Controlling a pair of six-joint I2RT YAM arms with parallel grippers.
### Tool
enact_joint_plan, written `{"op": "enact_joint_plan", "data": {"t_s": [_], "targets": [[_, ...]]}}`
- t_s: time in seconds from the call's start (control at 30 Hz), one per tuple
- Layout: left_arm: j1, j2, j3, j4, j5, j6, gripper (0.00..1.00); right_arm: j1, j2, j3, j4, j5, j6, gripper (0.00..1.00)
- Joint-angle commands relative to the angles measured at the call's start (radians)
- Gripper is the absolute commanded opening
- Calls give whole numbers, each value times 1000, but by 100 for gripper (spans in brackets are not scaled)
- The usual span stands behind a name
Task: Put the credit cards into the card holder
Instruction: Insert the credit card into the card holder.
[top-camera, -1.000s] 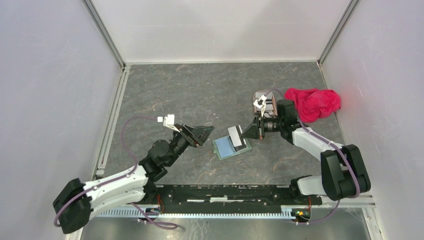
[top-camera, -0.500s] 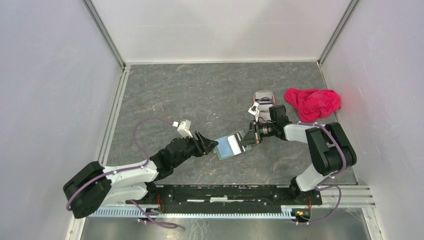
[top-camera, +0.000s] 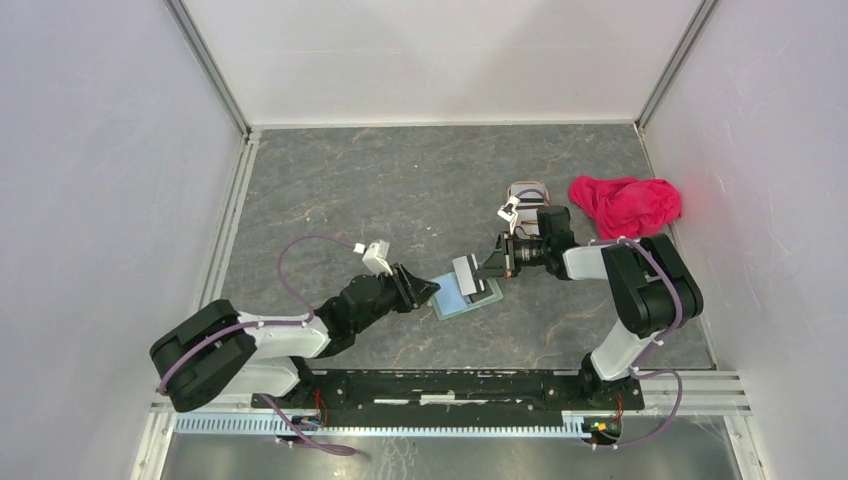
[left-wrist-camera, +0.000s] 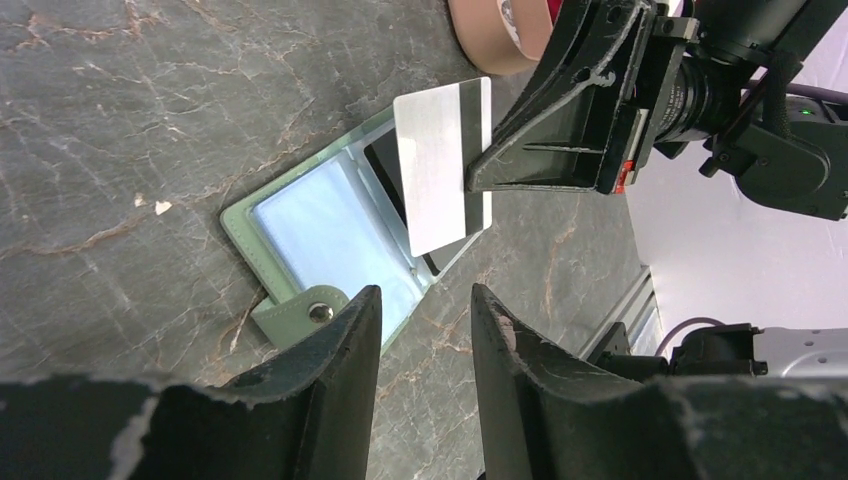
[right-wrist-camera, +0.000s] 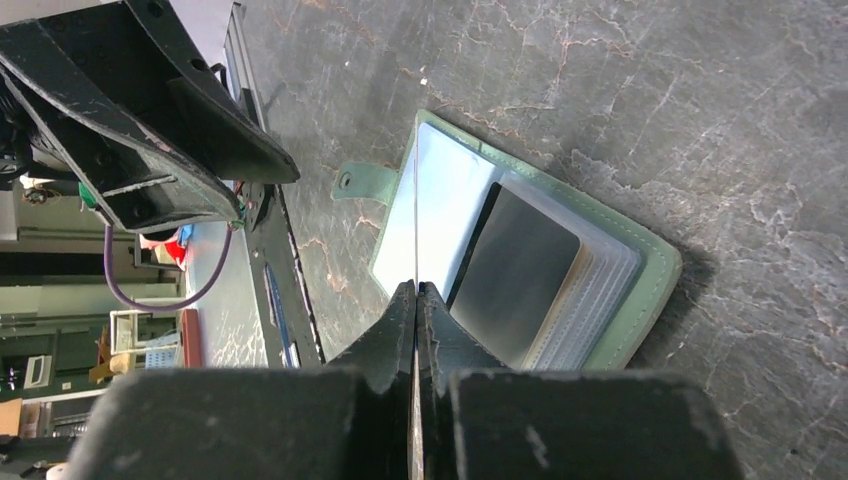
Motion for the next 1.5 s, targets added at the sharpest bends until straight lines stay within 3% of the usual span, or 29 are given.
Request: {"op": "enact_joint_plan", "data": {"t_s": [0.0,0.3,0.7,0.97,1.47], "targets": [[0,66,7,171,30,35,44,9,25,-4,57,11,27,0],[-2,211,69,266,121,113,47,12,5,-11,22,69,15,0],[-3,303,64,206,75,105,45,29,4,-9,1,75,10,0],[-3,336,71,149,49,101,29,28,11,-12,-17,97,11,0],[-3,354,80,72,34,102,21,31,20,-22,-59,119,57,0]]}}
